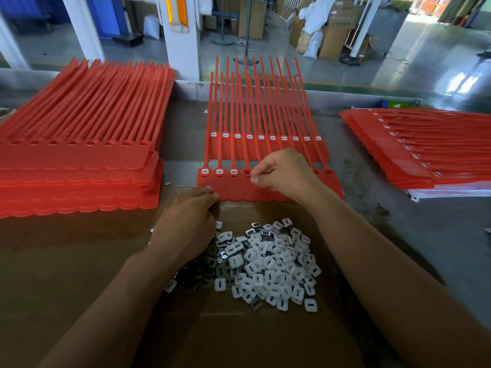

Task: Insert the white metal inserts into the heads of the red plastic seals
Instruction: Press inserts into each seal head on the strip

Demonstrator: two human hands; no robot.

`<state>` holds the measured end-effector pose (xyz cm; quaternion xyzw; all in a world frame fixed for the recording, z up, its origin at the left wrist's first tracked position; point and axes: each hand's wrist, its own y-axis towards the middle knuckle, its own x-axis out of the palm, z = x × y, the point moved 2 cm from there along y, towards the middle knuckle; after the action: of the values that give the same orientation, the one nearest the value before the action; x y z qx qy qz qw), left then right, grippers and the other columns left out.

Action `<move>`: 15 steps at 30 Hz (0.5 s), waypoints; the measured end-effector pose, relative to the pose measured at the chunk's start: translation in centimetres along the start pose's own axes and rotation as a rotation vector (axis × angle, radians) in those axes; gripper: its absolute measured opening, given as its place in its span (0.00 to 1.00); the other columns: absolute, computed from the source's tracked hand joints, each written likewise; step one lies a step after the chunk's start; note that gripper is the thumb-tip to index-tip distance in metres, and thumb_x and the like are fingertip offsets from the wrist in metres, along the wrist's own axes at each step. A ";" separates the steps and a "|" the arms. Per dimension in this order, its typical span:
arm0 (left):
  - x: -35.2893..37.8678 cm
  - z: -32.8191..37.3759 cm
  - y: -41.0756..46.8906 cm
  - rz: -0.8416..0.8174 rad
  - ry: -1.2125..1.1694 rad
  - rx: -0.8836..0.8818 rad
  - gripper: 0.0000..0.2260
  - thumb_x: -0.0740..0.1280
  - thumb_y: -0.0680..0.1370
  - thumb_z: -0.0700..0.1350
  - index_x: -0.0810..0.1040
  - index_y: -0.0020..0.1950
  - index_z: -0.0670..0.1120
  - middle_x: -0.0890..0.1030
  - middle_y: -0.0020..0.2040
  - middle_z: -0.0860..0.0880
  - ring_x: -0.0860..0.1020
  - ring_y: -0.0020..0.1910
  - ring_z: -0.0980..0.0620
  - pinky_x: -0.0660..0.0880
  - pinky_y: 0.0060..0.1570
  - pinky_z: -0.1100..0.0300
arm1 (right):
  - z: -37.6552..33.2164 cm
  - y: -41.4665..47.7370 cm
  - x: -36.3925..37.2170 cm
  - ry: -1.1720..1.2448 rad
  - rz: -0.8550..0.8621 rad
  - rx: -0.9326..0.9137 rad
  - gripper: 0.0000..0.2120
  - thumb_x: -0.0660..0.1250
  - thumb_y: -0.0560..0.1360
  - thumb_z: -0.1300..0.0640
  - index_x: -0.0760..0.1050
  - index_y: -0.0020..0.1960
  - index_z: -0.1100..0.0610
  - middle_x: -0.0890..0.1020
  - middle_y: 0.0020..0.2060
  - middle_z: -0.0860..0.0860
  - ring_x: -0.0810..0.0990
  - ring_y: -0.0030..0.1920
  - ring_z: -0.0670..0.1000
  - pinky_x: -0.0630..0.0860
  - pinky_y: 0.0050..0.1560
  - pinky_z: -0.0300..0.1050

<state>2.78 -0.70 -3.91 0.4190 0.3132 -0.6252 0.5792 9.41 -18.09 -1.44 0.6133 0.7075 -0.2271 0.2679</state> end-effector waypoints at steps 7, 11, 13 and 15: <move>-0.1 0.1 -0.1 0.002 -0.003 0.001 0.20 0.57 0.76 0.38 0.70 0.68 0.47 0.67 0.71 0.52 0.64 0.69 0.52 0.59 0.67 0.59 | 0.4 2.2 1.1 -0.059 0.125 -0.008 0.06 0.69 0.73 0.60 0.82 0.49 0.58 0.83 0.47 0.51 0.77 0.41 0.41 0.70 0.41 0.30; -0.2 0.2 -0.1 -0.001 -0.009 -0.004 0.19 0.57 0.77 0.39 0.70 0.68 0.47 0.66 0.71 0.52 0.64 0.69 0.52 0.59 0.67 0.59 | 0.6 2.6 1.8 -0.084 0.109 0.000 0.06 0.68 0.74 0.60 0.81 0.49 0.59 0.82 0.51 0.53 0.75 0.46 0.43 0.68 0.46 0.37; -0.2 0.3 -0.1 -0.003 -0.013 -0.005 0.19 0.56 0.78 0.39 0.70 0.68 0.47 0.66 0.71 0.52 0.64 0.69 0.52 0.60 0.67 0.58 | 0.7 2.8 1.9 -0.119 0.085 0.004 0.06 0.67 0.75 0.60 0.81 0.49 0.58 0.82 0.51 0.52 0.73 0.45 0.43 0.69 0.46 0.38; -0.3 0.3 -0.2 -0.005 -0.011 -0.005 0.19 0.56 0.78 0.39 0.70 0.68 0.47 0.66 0.71 0.52 0.64 0.69 0.52 0.60 0.67 0.58 | 0.7 3.0 1.9 -0.152 0.055 0.016 0.06 0.66 0.75 0.59 0.81 0.49 0.57 0.82 0.50 0.52 0.74 0.44 0.44 0.69 0.45 0.39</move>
<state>2.55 -0.80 -3.58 0.4132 0.3126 -0.6282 0.5804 12.29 -16.70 -3.16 0.6157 0.6660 -0.2712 0.3223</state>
